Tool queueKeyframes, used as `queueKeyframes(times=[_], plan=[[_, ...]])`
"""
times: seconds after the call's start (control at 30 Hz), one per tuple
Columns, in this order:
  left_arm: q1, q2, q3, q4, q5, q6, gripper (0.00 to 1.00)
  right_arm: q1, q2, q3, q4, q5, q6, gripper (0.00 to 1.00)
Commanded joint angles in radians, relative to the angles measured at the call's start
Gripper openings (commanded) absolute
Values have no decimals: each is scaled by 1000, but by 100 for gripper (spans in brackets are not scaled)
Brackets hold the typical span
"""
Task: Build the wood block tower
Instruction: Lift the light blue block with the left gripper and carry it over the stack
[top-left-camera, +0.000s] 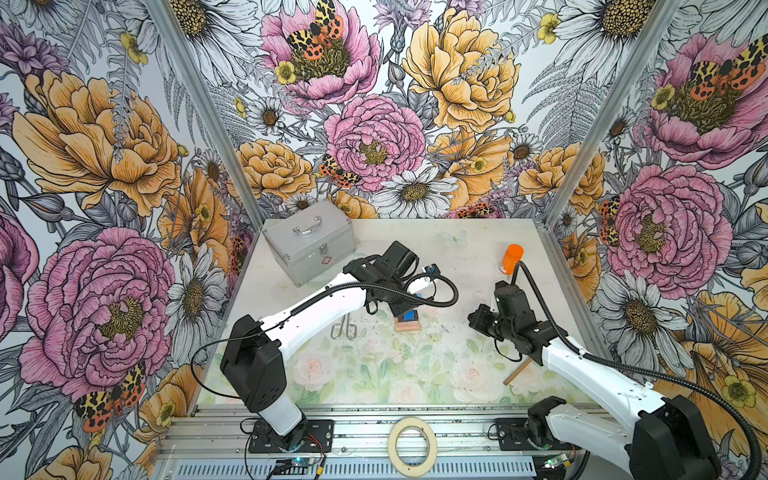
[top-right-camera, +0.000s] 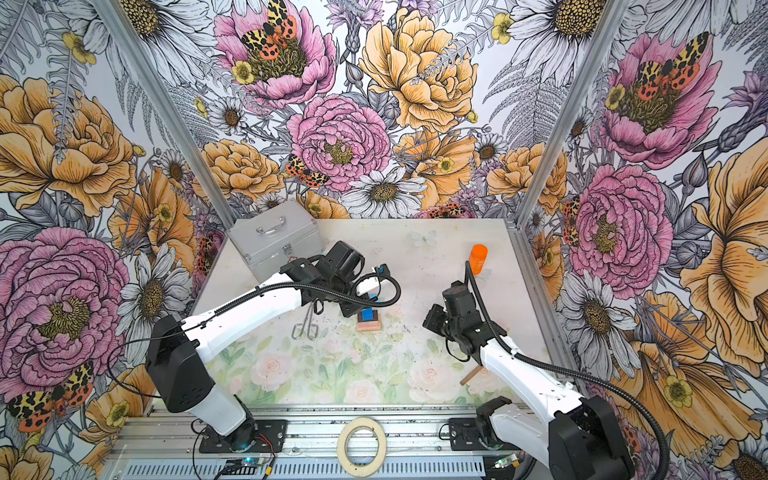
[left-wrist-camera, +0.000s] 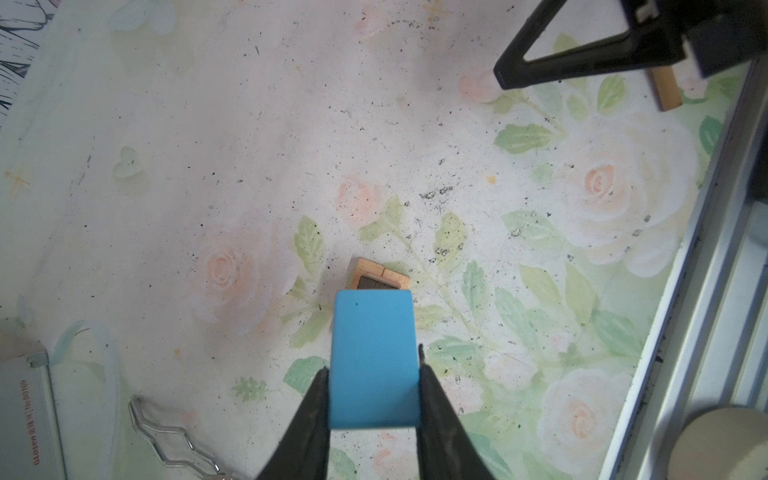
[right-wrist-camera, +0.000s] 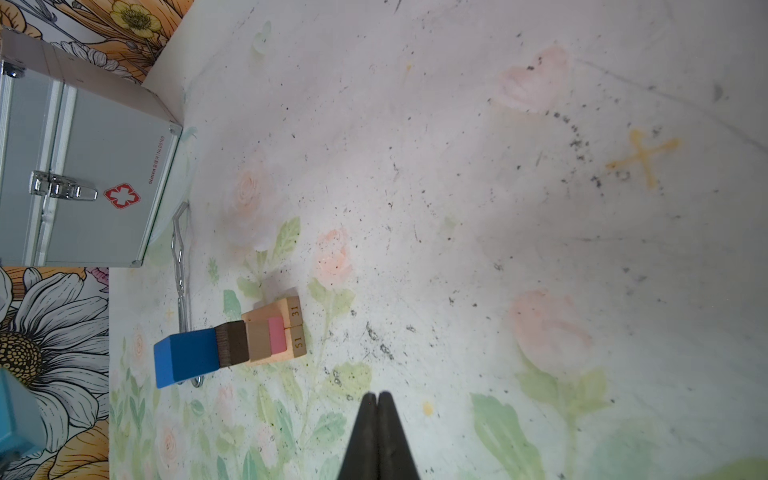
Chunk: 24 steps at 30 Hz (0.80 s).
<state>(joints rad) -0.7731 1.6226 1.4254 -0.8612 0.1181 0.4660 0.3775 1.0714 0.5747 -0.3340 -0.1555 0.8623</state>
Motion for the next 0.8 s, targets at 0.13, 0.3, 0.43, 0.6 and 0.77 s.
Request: queueKeyframes(times=[0.13, 0.3, 0.43, 0.6, 0.77], plan=[[-18, 0, -9, -13, 25, 59, 0, -16, -18, -20, -3, -11, -21, 0], [-18, 36, 12, -43, 22, 72, 0, -21, -18, -27, -2, -14, -23, 0], [-23, 59, 22, -62, 15, 80, 0, -22, -16, -29, 3, -15, -22, 0], [-25, 81, 35, -71, -5, 89, 0, -24, -9, -36, 13, -20, -21, 0], [-23, 96, 44, -75, -25, 106, 0, -24, 1, -47, 33, -29, -15, 0]])
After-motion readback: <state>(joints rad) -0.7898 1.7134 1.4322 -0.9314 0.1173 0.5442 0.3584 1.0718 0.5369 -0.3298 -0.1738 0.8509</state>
